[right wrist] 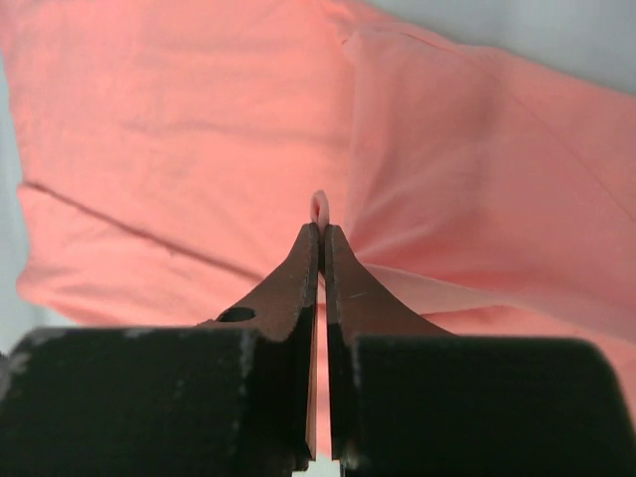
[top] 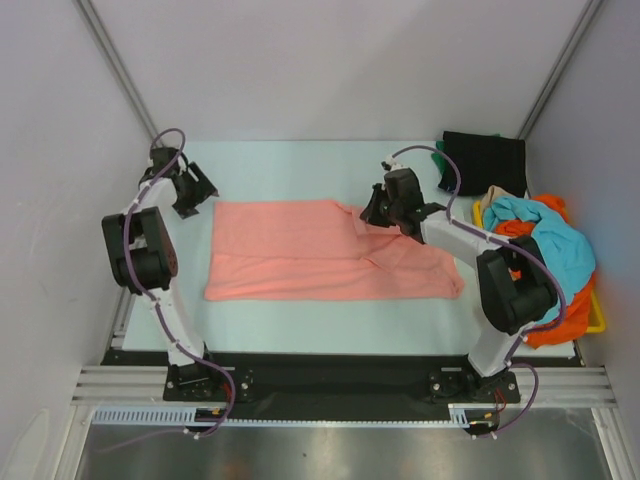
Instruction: Fold and stack the t-shirts
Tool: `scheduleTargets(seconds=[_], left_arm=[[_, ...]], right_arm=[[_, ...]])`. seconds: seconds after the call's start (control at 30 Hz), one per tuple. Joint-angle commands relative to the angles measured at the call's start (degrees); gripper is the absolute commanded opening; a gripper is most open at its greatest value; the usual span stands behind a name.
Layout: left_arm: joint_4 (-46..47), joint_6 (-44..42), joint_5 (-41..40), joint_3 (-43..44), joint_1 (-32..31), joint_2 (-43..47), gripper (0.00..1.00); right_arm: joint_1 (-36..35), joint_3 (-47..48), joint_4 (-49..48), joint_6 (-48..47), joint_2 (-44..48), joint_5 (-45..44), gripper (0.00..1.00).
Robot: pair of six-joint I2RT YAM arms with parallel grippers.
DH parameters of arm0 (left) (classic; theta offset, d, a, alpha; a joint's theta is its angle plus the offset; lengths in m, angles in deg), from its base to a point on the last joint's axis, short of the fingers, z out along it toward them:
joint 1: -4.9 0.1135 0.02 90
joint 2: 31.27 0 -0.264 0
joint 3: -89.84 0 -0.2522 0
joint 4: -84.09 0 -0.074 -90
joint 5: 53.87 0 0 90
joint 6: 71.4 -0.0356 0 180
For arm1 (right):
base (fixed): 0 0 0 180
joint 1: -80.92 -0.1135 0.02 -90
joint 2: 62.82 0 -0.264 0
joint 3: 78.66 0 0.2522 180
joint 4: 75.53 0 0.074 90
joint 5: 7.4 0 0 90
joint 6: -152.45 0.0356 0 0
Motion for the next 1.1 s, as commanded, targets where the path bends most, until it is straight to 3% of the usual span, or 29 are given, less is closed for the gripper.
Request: scheduleTargets(seconds=[0.0,0.27,0.67,0.83,1.03,1.07], left_arm=[[-0.73,-1.57,-0.63,5.55,-0.36,-4.1,0.8],[-0.91,-4.12,-0.89,7.85,-1.77,-9.55,0.78],[-1.61,-6.32,-1.51,9.08,-4.14,-12.02,0.58],[-1.53,-6.58,-0.9,9.96,-4.23,-12.9,0.43],[-1.61,-6.85,-0.11,10.22,-4.23,-12.81,0.13],[-1.61,-6.67,-0.1,10.14,-4.23,-12.55,0.0]], right_arm=[[-0.98,-2.99,-5.01,0.75,7.01,-0.27,0.0],[-1.25,-7.58,-6.25,2.33,10.35,-0.27,0.0],[-0.63,-10.39,-6.25,2.86,12.11,-0.98,0.0],[0.07,-11.01,-5.81,2.6,12.99,-0.89,0.0],[2.53,-10.31,-4.33,1.81,13.87,0.25,0.0],[3.4,-9.96,-4.15,1.63,14.48,0.34,0.0]])
